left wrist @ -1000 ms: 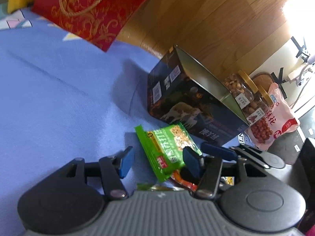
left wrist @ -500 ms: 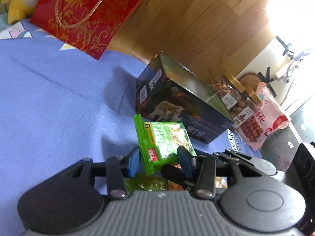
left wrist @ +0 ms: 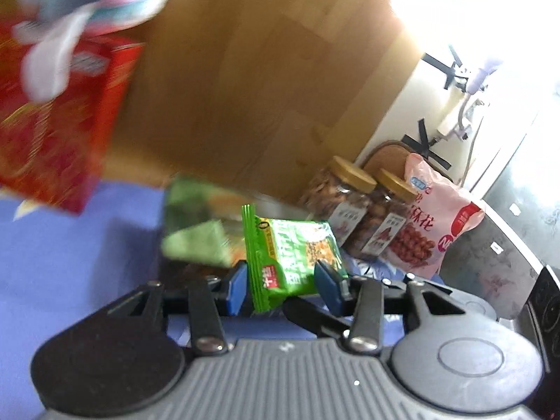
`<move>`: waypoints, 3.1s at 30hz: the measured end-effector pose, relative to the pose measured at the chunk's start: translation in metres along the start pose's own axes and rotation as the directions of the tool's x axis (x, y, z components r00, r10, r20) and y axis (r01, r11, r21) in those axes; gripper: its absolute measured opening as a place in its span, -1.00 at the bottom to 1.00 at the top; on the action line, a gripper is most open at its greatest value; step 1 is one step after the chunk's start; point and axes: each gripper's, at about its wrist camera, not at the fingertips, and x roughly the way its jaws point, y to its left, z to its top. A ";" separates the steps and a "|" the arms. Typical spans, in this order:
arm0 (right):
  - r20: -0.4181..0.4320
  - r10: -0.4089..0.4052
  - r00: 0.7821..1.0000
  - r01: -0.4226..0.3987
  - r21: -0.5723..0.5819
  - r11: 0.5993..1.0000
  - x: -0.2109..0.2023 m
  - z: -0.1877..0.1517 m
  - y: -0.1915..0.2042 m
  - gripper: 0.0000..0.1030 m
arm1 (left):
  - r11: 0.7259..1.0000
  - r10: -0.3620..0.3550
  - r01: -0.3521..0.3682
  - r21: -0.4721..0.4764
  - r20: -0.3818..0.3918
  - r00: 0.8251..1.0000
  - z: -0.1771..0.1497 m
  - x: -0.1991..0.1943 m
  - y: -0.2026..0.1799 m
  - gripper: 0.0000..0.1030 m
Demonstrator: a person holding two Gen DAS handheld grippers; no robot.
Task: Organize snacks
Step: 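Carry the green cracker box into the black tin and release, then reach the left gripper to the pink candy box and grasp it, then lift the pink candy box into the black tin and open the left gripper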
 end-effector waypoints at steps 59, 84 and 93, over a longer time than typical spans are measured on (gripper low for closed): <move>-0.130 0.141 0.981 -0.105 0.251 0.962 -0.089 -0.141 0.011 0.11 | 0.998 0.068 -0.067 0.015 -0.195 0.978 -0.153 -0.061 -0.011 0.23; -0.164 0.077 0.983 -0.058 0.114 0.992 -0.107 -0.149 0.027 0.10 | 0.999 0.054 -0.052 0.012 -0.227 0.972 -0.158 -0.071 -0.021 0.00; -0.126 0.058 0.990 -0.042 0.123 0.991 -0.111 -0.135 0.031 -0.02 | 0.999 0.038 -0.031 0.039 -0.197 0.980 -0.137 -0.073 -0.034 -0.15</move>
